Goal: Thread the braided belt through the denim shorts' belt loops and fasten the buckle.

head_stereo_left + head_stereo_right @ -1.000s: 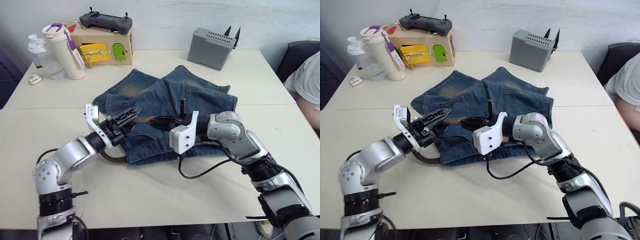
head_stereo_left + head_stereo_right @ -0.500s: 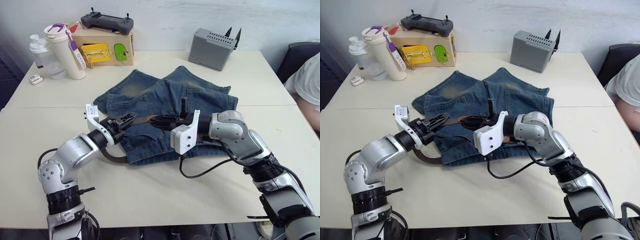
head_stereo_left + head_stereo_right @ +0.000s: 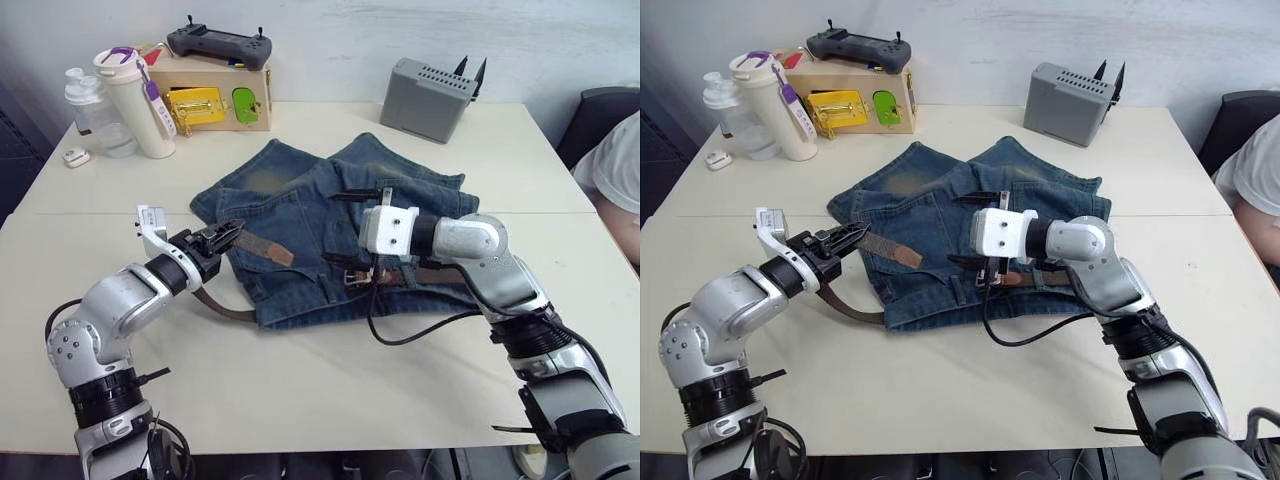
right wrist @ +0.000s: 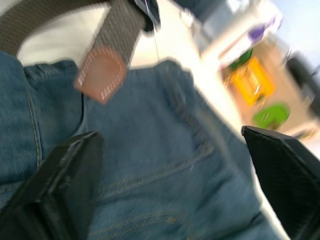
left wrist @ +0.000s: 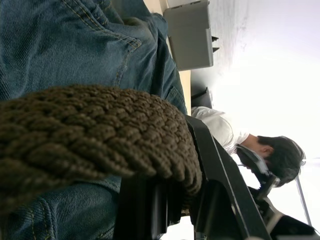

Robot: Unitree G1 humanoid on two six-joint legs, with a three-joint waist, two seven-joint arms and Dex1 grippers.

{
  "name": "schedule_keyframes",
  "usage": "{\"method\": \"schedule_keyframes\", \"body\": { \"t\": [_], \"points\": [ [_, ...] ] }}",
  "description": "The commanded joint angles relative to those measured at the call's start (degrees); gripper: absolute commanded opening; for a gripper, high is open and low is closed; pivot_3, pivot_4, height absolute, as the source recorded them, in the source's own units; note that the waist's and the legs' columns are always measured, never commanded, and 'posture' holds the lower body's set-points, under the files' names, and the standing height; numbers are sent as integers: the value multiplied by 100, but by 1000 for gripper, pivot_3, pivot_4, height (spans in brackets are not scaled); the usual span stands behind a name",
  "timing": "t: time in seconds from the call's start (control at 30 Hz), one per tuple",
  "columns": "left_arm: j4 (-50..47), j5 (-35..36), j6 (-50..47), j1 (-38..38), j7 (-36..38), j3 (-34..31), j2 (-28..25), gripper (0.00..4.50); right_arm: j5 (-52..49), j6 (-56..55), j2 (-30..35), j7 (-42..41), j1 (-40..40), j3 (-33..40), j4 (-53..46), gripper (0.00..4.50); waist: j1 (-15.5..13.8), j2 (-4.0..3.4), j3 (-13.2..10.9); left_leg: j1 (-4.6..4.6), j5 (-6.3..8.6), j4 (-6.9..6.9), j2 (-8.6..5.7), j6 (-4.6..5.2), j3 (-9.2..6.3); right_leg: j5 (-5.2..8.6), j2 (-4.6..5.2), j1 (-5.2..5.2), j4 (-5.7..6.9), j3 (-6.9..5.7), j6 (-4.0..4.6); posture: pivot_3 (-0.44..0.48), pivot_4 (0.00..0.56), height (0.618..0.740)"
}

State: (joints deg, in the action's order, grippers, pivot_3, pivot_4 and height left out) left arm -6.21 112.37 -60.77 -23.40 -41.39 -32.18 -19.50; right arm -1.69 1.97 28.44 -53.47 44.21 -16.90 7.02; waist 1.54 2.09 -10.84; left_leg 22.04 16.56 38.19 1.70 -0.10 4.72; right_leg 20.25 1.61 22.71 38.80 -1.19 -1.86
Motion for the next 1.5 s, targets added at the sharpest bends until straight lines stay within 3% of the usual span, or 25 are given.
{"method": "schedule_keyframes", "body": {
  "t": [0.03,0.17,0.57,0.63,0.67,0.97,1.37,1.5],
  "points": [
    [-30,63,24,-70,144,-317,-194,0,-412,1309,-389,36,446,242,375,4455,14,0,0,0,0,-1,0,0,0,0,-1,0,0,0,0,0,150,736],
    [-64,63,43,-15,193,-365,-168,0,-495,2490,-955,310,1086,364,1407,4455,32,-4,-2,1,-5,-12,2,-9,0,0,-4,8,-2,0,0,0,150,736],
    [-377,63,279,168,181,-269,-18,0,662,1789,-1319,295,1635,-519,3723,4455,29,-5,-2,10,-2,-12,-5,-4,-7,-2,1,7,-14,-6,-4,0,150,736],
    [-471,63,326,223,182,-232,8,0,732,1758,-1313,219,1575,-577,3842,3966,22,-5,-2,10,-3,-13,-2,-6,-7,-2,-2,7,-14,-7,-4,0,150,736],
    [-506,63,345,242,179,-218,21,0,749,1734,-1312,184,1557,-588,3875,3930,18,-5,-2,9,-3,-14,-1,-7,-9,-2,-2,7,-14,-7,-4,0,150,736],
    [-643,63,474,337,217,-57,24,0,263,2225,-1544,27,1449,-52,3802,78,10,-1,0,-16,-1,-14,-4,-9,-11,-2,1,-23,-16,-9,-3,0,150,736],
    [-630,63,479,345,270,-23,-37,0,-259,2775,-1552,-41,1605,570,2806,78,22,-6,-3,8,-1,-24,-3,-9,-12,-2,1,0,-26,-10,-3,0,150,736],
    [-625,63,467,345,294,7,-40,0,-100,2827,-1314,-199,1705,382,2714,1374,21,-7,-4,14,-1,-25,-2,-9,-12,-2,0,8,-26,-11,-3,0,150,736]
  ]
}}
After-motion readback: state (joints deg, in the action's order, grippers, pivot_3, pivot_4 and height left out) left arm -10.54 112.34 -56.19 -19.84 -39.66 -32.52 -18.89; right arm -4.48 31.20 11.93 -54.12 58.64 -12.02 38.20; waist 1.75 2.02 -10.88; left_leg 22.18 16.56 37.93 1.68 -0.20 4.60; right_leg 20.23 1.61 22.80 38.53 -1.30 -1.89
